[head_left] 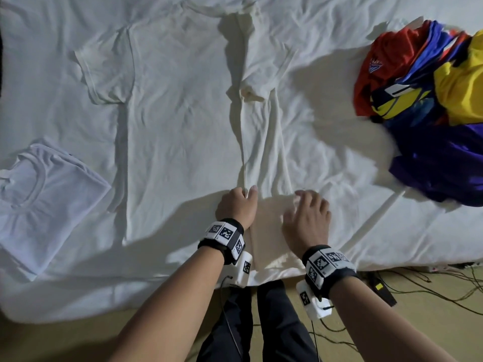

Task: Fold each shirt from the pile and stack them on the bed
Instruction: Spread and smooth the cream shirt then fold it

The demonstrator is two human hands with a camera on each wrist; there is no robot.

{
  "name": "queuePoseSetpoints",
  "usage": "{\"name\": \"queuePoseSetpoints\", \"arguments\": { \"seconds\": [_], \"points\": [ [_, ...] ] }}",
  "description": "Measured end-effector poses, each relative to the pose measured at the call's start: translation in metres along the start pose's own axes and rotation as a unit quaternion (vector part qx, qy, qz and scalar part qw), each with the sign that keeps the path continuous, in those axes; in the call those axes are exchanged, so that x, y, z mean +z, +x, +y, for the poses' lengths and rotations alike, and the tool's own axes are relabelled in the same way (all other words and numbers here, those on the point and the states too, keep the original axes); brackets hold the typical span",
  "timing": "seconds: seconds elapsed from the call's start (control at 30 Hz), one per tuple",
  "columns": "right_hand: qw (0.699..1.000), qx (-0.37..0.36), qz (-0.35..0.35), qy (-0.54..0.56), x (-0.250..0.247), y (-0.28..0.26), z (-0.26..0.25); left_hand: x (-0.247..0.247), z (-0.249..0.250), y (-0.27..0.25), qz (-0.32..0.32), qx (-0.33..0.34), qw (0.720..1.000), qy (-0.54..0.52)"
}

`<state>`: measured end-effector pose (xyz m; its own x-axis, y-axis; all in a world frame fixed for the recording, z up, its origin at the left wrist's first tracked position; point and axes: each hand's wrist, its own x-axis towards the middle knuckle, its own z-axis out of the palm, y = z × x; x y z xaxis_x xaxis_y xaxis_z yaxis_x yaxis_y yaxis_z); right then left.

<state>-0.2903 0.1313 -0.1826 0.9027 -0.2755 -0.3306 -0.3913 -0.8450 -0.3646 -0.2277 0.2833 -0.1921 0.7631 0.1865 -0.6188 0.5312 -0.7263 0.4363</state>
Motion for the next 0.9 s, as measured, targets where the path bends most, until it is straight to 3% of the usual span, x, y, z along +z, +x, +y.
{"name": "queuePoseSetpoints", "arguments": {
  "seconds": [0.07,0.13,0.27,0.33,0.43,0.53,0.6,0.63,0.7,0.77,0.83,0.9],
  "points": [
    [0.992,-0.118,-0.032,-0.04,0.004,0.011,-0.008,-0.003,0.011,0.01,0.009,0.017,1.0,0.022],
    [0.973,-0.185,-0.107,-0.088,0.011,0.026,-0.007,-0.003,0.015,0.026,0.008,0.027,0.998,0.047],
    [0.961,-0.143,-0.199,-0.129,0.022,0.046,0.01,-0.015,0.009,0.049,0.006,0.003,0.996,0.091],
    [0.969,-0.117,-0.178,-0.129,0.02,0.048,0.008,-0.023,0.008,0.052,0.054,0.032,0.988,0.143],
    [0.971,-0.153,-0.139,-0.122,0.017,0.059,-0.009,-0.019,0.017,0.053,0.126,0.191,0.951,0.207],
    [0.959,-0.193,-0.162,-0.133,0.021,0.084,-0.015,-0.001,0.028,0.068,0.041,0.332,0.896,0.293],
    [0.961,-0.159,-0.179,-0.137,0.023,0.098,-0.011,-0.003,0.025,0.085,-0.014,0.331,0.874,0.355],
    [0.964,-0.137,-0.18,-0.142,0.023,0.104,-0.007,-0.007,0.018,0.095,-0.009,0.312,0.875,0.371],
    [0.973,-0.094,-0.157,-0.139,0.022,0.114,-0.005,-0.02,0.005,0.108,0.048,0.246,0.902,0.351],
    [0.984,-0.101,-0.095,-0.115,0.019,0.127,-0.015,-0.027,0.008,0.114,0.118,0.2,0.932,0.279],
    [0.975,-0.178,-0.072,-0.108,0.019,0.142,-0.027,-0.018,0.023,0.117,0.131,0.25,0.925,0.254],
    [0.956,-0.247,-0.1,-0.12,0.021,0.159,-0.032,-0.008,0.038,0.124,0.091,0.326,0.896,0.287]
  ]
}}
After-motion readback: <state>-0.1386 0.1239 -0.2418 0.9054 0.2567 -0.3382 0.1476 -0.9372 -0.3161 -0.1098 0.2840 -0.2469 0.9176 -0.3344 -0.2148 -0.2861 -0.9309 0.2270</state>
